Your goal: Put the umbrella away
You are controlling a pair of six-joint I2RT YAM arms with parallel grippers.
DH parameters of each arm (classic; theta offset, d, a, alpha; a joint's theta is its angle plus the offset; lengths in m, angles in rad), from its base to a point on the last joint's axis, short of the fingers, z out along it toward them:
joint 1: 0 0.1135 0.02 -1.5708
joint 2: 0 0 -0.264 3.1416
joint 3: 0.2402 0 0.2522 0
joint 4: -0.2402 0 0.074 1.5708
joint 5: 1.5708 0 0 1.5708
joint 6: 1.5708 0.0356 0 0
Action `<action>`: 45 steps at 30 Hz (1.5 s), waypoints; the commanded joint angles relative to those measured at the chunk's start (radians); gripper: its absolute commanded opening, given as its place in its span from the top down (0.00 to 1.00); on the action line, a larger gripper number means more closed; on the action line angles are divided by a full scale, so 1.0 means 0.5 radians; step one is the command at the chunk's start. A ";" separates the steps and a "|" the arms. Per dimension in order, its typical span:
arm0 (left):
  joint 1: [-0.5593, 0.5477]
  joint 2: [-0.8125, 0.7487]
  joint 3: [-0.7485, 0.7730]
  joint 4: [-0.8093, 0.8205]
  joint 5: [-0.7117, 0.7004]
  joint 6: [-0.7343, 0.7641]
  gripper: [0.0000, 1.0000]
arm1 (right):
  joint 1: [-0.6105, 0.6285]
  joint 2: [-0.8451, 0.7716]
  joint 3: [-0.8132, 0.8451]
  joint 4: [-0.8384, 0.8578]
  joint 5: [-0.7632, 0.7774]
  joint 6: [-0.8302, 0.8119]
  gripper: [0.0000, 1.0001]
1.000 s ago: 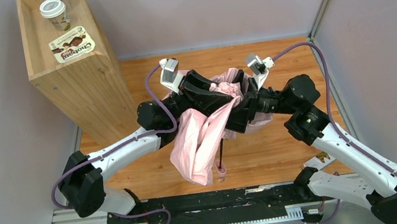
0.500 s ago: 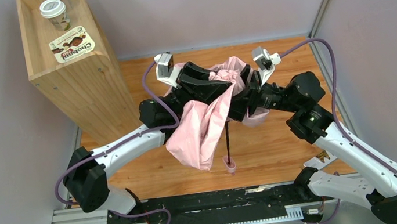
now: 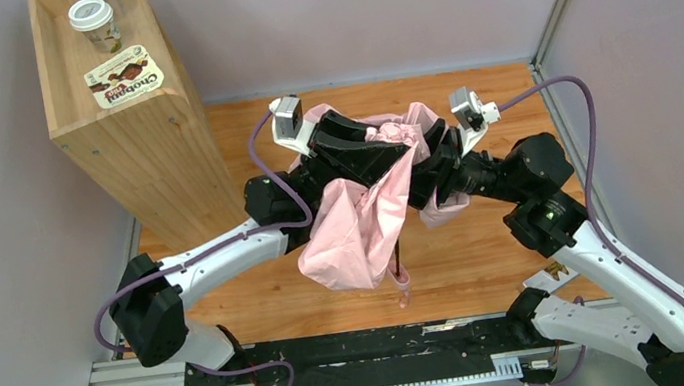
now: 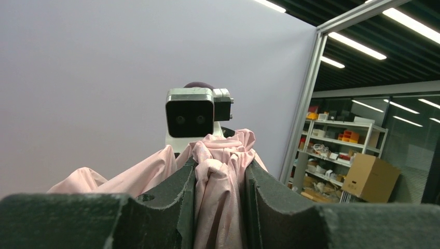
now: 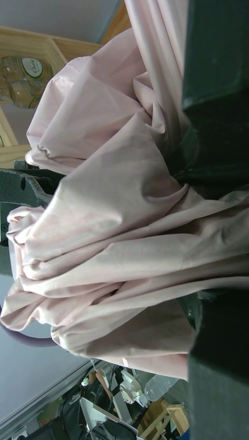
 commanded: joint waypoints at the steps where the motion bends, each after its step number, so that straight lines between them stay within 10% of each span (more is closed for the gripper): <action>1: -0.189 0.030 -0.012 0.197 0.162 -0.110 1.00 | 0.090 0.024 -0.051 -0.294 0.002 -0.006 1.00; 3: -0.140 0.027 -0.015 0.169 0.162 -0.186 1.00 | 0.090 -0.025 -0.066 -0.334 0.015 0.006 1.00; 5: -0.064 0.024 -0.036 0.154 0.134 -0.318 0.63 | 0.090 -0.093 -0.084 -0.404 0.048 0.006 1.00; 9: 0.108 -0.031 -0.180 0.141 0.097 -0.542 0.32 | 0.090 -0.280 -0.130 -0.625 0.143 -0.046 1.00; 16: 0.341 -0.292 -0.367 -0.336 0.109 -0.421 0.31 | 0.090 -0.568 -0.124 -1.064 0.517 -0.144 1.00; 26: 0.464 -0.725 0.371 -3.072 -0.349 0.874 0.36 | 0.090 -0.449 0.467 -2.067 1.866 -0.138 1.00; 29: 0.361 -0.651 0.479 -3.276 -0.231 0.999 0.30 | 0.090 -0.284 0.667 -2.168 2.164 -0.166 1.00; 33: -0.108 -0.651 0.436 -3.359 -0.761 1.291 0.29 | 0.090 -0.072 0.900 -2.242 2.144 -0.239 1.00; 40: -0.115 -0.385 0.555 -3.423 -0.710 1.350 0.27 | 0.090 -0.022 0.983 -2.236 1.816 -0.282 1.00; 45: -0.112 -0.277 0.715 -3.807 -1.004 1.626 0.68 | 0.090 -0.105 1.011 -2.313 1.589 -0.374 1.00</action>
